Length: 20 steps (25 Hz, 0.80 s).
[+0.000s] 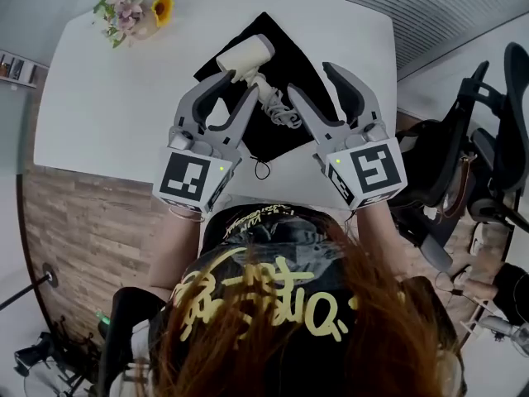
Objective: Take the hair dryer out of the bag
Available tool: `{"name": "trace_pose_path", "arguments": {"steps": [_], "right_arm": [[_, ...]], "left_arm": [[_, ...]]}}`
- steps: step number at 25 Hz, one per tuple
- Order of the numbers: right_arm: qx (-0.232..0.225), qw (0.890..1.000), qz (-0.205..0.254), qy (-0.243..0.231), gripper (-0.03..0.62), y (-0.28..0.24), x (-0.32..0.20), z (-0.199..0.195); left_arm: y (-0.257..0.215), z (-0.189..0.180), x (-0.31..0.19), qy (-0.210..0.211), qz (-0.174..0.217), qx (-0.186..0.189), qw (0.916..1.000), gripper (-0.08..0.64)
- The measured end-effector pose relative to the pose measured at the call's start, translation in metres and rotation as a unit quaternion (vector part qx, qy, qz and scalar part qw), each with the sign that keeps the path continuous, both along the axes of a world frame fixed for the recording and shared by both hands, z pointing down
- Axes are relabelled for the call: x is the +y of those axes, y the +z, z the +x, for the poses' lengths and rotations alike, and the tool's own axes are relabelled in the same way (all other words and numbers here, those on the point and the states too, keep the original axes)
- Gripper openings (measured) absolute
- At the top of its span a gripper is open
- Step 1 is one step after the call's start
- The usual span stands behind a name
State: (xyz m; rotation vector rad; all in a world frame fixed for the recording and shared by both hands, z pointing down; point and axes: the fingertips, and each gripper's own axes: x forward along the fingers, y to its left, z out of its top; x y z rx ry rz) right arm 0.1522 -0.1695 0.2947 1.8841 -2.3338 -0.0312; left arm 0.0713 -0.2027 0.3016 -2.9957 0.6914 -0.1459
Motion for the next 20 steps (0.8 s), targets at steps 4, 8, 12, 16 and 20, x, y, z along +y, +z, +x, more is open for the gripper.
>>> {"name": "trace_pose_path", "arguments": {"steps": [4,8,12,16,20], "right_arm": [[0.002,1.0,0.004,-0.013,0.209,-0.001,0.007,0.0],[-0.019,0.999,0.005,-0.027,0.171,-0.002,0.012,0.002],[-0.008,0.999,0.008,-0.035,0.122,0.001,0.016,0.002],[-0.022,0.999,0.011,-0.036,0.04,0.003,0.019,0.005],[-0.027,0.999,0.006,-0.035,0.038,0.005,0.02,0.008]], "left_arm": [[-0.002,0.003,0.008,0.002,0.001,0.0,1.0,0.115],[0.001,0.007,0.01,-0.003,-0.001,0.003,1.0,0.081],[0.0,0.009,0.016,-0.004,0.0,0.01,0.9999,0.044],[-0.002,0.012,0.02,-0.001,0.004,0.015,0.9999,0.011],[-0.003,0.013,0.023,0.002,0.002,0.019,0.9998,-0.006]]}}
